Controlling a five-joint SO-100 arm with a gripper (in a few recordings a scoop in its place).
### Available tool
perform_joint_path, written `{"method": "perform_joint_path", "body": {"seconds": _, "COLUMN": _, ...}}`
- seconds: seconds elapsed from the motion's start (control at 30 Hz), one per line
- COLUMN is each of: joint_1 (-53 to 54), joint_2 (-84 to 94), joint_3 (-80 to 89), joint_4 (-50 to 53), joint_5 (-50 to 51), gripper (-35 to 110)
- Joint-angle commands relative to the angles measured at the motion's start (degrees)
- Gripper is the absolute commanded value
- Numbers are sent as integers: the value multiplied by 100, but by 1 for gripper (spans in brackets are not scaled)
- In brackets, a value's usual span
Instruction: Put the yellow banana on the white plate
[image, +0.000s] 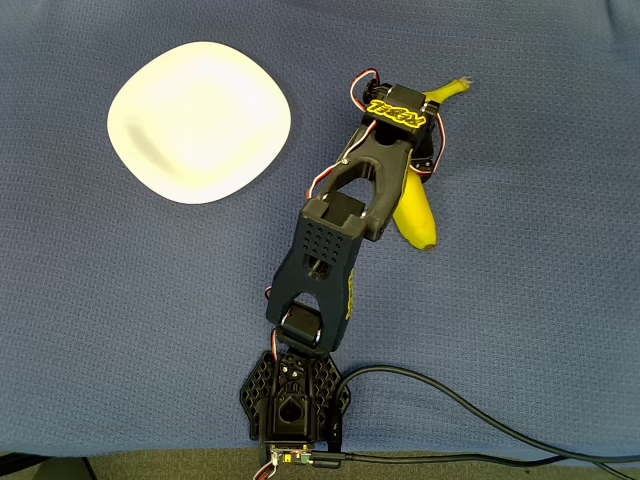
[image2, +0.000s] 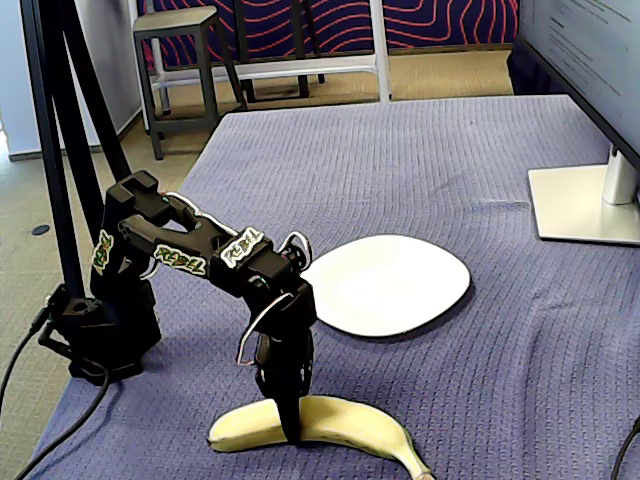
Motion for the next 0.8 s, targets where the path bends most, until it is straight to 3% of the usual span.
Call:
{"method": "perform_joint_path", "body": {"seconds": 0.0, "joint_1": -70, "joint_2": 677, "joint_3": -26, "joint_4": 53, "joint_5": -26, "gripper": 0}}
{"method": "perform_joint_path", "body": {"seconds": 0.77, "joint_1": -738, "joint_2": 3015, "joint_3": 791, "joint_4": 765, "joint_5": -211, "gripper": 0}}
